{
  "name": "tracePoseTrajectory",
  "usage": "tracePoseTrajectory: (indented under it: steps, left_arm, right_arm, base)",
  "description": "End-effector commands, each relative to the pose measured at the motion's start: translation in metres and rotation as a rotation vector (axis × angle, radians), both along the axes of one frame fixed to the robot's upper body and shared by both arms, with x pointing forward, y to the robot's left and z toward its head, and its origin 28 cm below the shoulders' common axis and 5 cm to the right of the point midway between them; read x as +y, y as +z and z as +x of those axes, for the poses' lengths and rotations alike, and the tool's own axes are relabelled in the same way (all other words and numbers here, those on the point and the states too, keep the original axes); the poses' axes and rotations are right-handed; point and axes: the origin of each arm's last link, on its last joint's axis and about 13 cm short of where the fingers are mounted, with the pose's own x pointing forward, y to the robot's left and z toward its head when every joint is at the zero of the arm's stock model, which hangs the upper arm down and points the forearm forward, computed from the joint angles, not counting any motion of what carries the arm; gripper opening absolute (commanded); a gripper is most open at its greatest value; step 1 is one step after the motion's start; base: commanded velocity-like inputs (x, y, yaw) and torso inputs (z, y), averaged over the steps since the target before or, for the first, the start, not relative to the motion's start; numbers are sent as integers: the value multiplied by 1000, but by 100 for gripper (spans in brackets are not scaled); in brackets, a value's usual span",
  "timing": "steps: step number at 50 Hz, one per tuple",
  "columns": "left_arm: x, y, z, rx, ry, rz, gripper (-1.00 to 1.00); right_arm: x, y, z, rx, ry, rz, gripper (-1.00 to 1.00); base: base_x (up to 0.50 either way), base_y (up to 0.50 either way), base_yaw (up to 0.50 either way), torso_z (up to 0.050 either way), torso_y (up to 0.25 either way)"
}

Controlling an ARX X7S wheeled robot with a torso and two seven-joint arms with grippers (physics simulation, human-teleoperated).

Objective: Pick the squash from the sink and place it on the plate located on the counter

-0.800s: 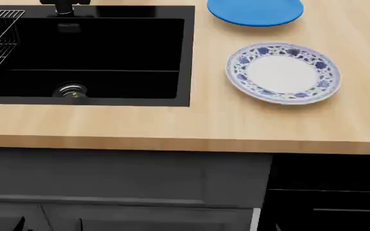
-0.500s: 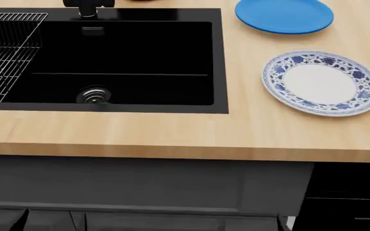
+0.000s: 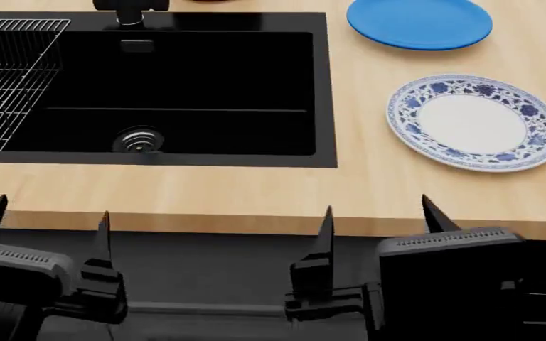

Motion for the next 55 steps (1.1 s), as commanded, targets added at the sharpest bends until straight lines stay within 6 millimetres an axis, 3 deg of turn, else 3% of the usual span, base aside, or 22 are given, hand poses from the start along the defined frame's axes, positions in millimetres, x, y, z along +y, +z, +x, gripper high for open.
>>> tracePoseTrajectory:
  steps: [1, 8, 14, 36, 55]
  left_arm:
    - [0, 45, 6, -45, -35, 47, 100]
    - [1, 84, 21, -90, -26, 102, 100]
    - [5, 100, 24, -105, -32, 106, 100]
    - [10, 101, 23, -98, -57, 51, 100]
    - [11, 104, 22, -101, -69, 42, 100]
  right_arm:
    - [-1, 43, 8, -37, 30, -20, 100]
    - [-4, 81, 17, -80, 19, -53, 100]
    - [-5, 104, 23, -111, 15, -58, 100]
    - [-9, 104, 26, -94, 11, -41, 100]
    - [-9, 108, 22, -103, 15, -47, 100]
  base:
    - [0, 0, 0, 0, 0]
    - [0, 0, 0, 0, 0]
    - [0, 0, 0, 0, 0]
    - [7, 0, 0, 0, 0]
    - [362, 0, 0, 0, 0]
